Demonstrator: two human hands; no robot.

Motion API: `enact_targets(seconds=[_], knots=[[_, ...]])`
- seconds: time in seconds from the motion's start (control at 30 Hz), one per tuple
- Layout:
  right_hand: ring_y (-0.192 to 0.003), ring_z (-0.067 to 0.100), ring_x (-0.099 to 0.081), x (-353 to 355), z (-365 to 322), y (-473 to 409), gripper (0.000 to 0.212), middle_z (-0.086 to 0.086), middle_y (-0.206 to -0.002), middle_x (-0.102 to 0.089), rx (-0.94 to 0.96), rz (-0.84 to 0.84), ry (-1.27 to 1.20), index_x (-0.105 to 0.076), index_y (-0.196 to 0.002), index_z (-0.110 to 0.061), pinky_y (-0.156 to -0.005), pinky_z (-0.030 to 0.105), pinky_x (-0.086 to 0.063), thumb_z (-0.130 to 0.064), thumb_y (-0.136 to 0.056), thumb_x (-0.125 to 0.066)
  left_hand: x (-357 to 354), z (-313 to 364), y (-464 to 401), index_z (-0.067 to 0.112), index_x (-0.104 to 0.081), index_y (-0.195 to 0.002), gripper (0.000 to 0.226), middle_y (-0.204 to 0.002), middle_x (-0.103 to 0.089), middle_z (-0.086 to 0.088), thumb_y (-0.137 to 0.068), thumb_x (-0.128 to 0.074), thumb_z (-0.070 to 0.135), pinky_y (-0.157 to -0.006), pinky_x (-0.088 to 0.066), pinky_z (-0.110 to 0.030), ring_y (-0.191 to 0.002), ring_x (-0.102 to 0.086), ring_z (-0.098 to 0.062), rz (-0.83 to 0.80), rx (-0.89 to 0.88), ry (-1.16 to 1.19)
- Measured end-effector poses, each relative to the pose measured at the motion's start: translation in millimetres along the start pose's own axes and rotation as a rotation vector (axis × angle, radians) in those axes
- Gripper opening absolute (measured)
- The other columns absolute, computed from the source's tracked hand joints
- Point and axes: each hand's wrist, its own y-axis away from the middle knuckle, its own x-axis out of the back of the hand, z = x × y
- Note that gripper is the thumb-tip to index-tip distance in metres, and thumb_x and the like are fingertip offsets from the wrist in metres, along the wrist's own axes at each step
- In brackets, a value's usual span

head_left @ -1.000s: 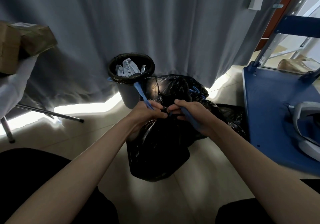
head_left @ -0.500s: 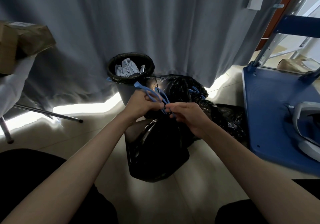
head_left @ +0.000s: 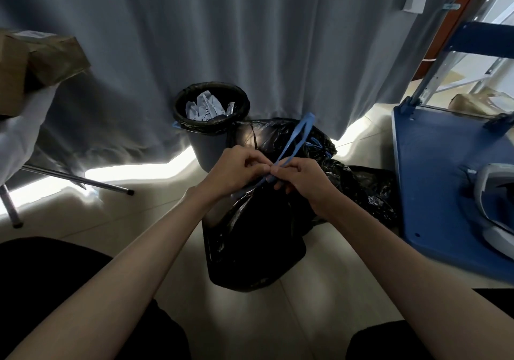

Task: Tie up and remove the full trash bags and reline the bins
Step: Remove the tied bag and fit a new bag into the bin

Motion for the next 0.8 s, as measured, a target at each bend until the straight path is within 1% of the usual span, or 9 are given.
enact_targets(seconds=[0.1, 0.17, 0.3, 0.43, 0.57, 0.63, 0.67, 0.73, 0.8], knots=[[-0.065, 0.017, -0.066, 3, -1, 0, 0.019, 0.016, -0.087, -0.071, -0.02, -0.006, -0.011, -0.066, -0.103, 0.006, -0.058, 0.023, -0.047, -0.011, -0.095, -0.061, 0, 0, 1, 0.017, -0.078, -0.085, 0.006, -0.064, -0.065, 0.017, -0.079, -0.077, 0.016, -0.06, -0.038, -0.004, -0.06, -0.057, 0.01, -0.035, 0.005, -0.015], [-0.067, 0.02, -0.068, 3, -3, 1, 0.016, 0.015, -0.087, -0.071, -0.029, -0.026, -0.016, -0.064, -0.103, 0.003, -0.058, 0.022, -0.049, -0.011, -0.096, -0.059, 0, -2, 0, 0.019, -0.078, -0.08, 0.003, -0.061, -0.063, 0.017, -0.077, -0.079, 0.018, -0.058, -0.037, -0.005, -0.058, -0.054, 0.008, -0.044, 0.002, -0.02], [-0.072, 0.022, -0.068, 3, -5, 3, 0.012, 0.015, -0.09, -0.073, -0.032, -0.06, -0.032, -0.063, -0.101, -0.003, -0.061, 0.022, -0.051, -0.012, -0.098, -0.056, 0, -8, -2, 0.018, -0.075, -0.078, 0.002, -0.075, -0.066, 0.003, -0.08, -0.077, 0.017, -0.06, -0.038, -0.008, -0.062, -0.052, -0.002, -0.033, -0.019, -0.066], [-0.068, 0.021, -0.069, 5, -1, 1, 0.015, 0.016, -0.085, -0.069, -0.049, 0.013, -0.074, -0.06, -0.106, 0.002, -0.06, 0.022, -0.055, -0.009, -0.097, -0.057, 5, -10, -3, 0.014, -0.07, -0.084, 0.003, -0.075, -0.065, 0.01, -0.086, -0.069, 0.016, -0.063, -0.038, -0.01, -0.066, -0.054, 0.0, -0.149, -0.015, -0.146], [-0.067, 0.02, -0.069, 7, 3, -1, 0.015, 0.015, -0.079, -0.067, -0.029, 0.053, -0.103, -0.061, -0.104, 0.004, -0.061, 0.023, -0.056, -0.007, -0.095, -0.061, 2, -10, -3, 0.018, -0.06, -0.083, 0.008, -0.077, -0.073, 0.008, -0.09, -0.062, 0.017, -0.068, -0.041, -0.017, -0.07, -0.061, 0.002, -0.168, 0.005, -0.101], [-0.067, 0.018, -0.069, 6, 3, 0, 0.009, 0.013, -0.078, -0.068, -0.002, 0.046, -0.088, -0.064, -0.099, 0.0, -0.062, 0.023, -0.056, -0.007, -0.093, -0.063, 1, -9, -2, 0.016, -0.061, -0.087, 0.009, -0.074, -0.073, 0.006, -0.088, -0.067, 0.022, -0.066, -0.043, -0.017, -0.066, -0.061, 0.002, -0.146, 0.013, -0.032], [-0.067, 0.017, -0.068, 5, 2, 1, 0.007, 0.012, -0.077, -0.069, 0.013, 0.039, -0.079, -0.065, -0.096, -0.001, -0.063, 0.024, -0.055, -0.007, -0.093, -0.063, 0, -8, -2, 0.015, -0.062, -0.089, 0.015, -0.072, -0.072, 0.005, -0.084, -0.073, 0.024, -0.065, -0.045, -0.016, -0.065, -0.061, 0.001, -0.141, 0.022, 0.011], [-0.066, 0.015, -0.066, 3, 0, 2, 0.008, 0.01, -0.075, -0.07, 0.038, 0.032, -0.063, -0.068, -0.094, 0.0, -0.063, 0.023, -0.054, -0.007, -0.091, -0.065, -4, -7, -1, 0.014, -0.064, -0.09, 0.025, -0.07, -0.072, 0.002, -0.075, -0.081, 0.026, -0.065, -0.045, -0.016, -0.064, -0.062, -0.001, -0.135, 0.03, 0.055], [-0.065, 0.013, -0.063, 2, -1, 3, 0.012, 0.01, -0.076, -0.07, 0.05, 0.04, -0.041, -0.069, -0.095, 0.003, -0.061, 0.021, -0.052, -0.008, -0.09, -0.067, -9, -6, -1, 0.013, -0.067, -0.086, 0.027, -0.068, -0.071, 0.0, -0.069, -0.085, 0.023, -0.062, -0.044, -0.014, -0.063, -0.062, -0.002, -0.1, 0.018, 0.052]])
